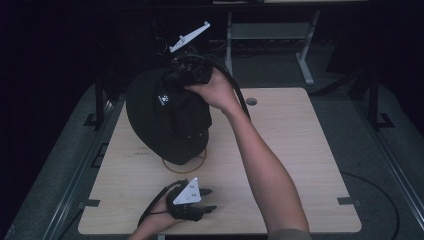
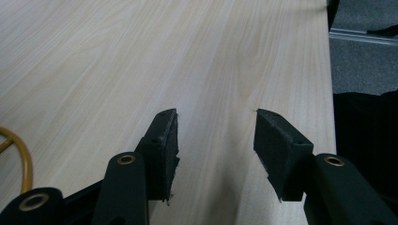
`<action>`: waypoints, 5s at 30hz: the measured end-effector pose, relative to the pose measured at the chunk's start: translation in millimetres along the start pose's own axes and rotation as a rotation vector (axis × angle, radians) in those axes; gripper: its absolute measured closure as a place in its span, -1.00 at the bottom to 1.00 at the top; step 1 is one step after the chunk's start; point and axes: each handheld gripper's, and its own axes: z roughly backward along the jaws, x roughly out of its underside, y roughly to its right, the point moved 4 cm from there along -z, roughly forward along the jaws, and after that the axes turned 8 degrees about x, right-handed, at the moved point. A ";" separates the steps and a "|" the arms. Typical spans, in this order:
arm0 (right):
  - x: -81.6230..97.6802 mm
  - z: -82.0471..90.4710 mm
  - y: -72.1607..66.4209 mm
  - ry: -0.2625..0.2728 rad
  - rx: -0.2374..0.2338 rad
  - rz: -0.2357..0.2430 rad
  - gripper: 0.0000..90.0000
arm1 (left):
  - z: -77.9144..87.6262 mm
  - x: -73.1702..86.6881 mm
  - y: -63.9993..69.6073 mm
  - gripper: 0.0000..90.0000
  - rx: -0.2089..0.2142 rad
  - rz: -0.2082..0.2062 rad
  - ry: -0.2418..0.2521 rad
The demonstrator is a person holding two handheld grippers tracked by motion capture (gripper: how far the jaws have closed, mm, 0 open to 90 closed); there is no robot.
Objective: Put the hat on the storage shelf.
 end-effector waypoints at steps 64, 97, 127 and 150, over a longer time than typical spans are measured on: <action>33.6 1.6 0.5 0.044 -0.044 -0.062 -0.01 | -1.7 -0.8 8.1 0.02 0.023 0.002 0.007; 133.6 75.8 41.7 0.047 0.060 -0.207 -0.27 | -4.1 -0.4 4.3 -0.05 0.010 0.020 0.010; 241.5 117.3 48.4 0.003 0.119 -0.326 -0.37 | -6.1 -0.1 3.8 -0.09 0.001 0.018 -0.001; 309.1 139.1 36.9 -0.001 0.147 -0.390 -0.43 | -8.7 0.6 5.2 -0.14 0.001 0.043 0.005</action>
